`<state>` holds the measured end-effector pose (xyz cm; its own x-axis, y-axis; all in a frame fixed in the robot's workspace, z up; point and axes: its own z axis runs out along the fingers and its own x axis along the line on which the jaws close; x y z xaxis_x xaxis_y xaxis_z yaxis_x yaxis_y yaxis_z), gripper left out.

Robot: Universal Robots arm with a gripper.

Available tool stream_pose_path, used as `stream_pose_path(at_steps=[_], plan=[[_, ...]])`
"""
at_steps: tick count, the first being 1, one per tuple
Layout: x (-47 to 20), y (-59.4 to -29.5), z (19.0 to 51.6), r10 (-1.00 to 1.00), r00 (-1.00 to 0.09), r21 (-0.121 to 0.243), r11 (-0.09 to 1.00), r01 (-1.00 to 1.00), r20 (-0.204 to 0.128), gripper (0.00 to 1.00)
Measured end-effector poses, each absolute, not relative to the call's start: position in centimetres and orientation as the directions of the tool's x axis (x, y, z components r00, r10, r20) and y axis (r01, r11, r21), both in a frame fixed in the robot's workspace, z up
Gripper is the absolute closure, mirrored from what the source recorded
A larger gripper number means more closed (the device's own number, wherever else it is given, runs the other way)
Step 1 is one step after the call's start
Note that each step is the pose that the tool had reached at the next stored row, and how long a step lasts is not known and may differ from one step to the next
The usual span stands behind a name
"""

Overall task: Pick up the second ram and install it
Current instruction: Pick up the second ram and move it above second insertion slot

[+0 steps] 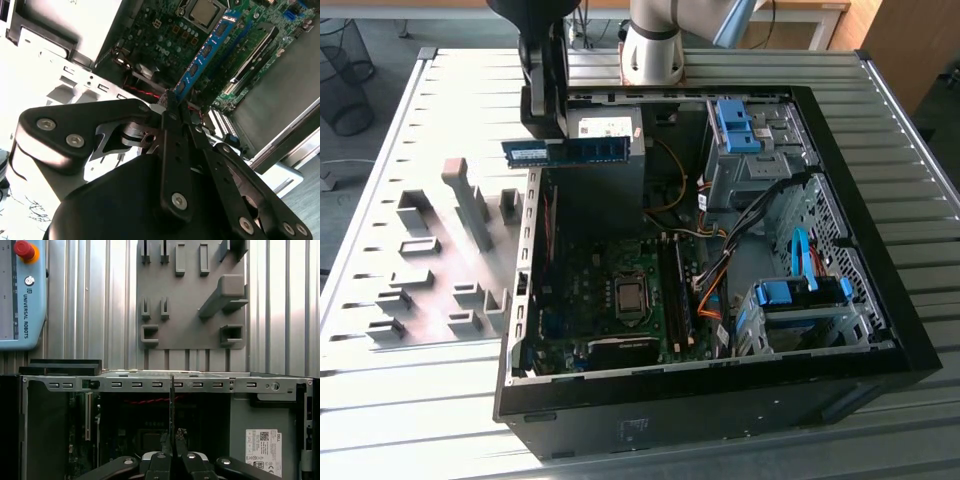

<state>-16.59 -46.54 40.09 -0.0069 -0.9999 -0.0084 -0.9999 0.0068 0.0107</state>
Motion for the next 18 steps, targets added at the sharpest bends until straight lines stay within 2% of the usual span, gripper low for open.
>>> stream_pose_path(at_steps=[18], plan=[[-14.2,-46.5,40.1,-1.0,-0.007,0.011,0.007,-1.0,-0.008,0.86]])
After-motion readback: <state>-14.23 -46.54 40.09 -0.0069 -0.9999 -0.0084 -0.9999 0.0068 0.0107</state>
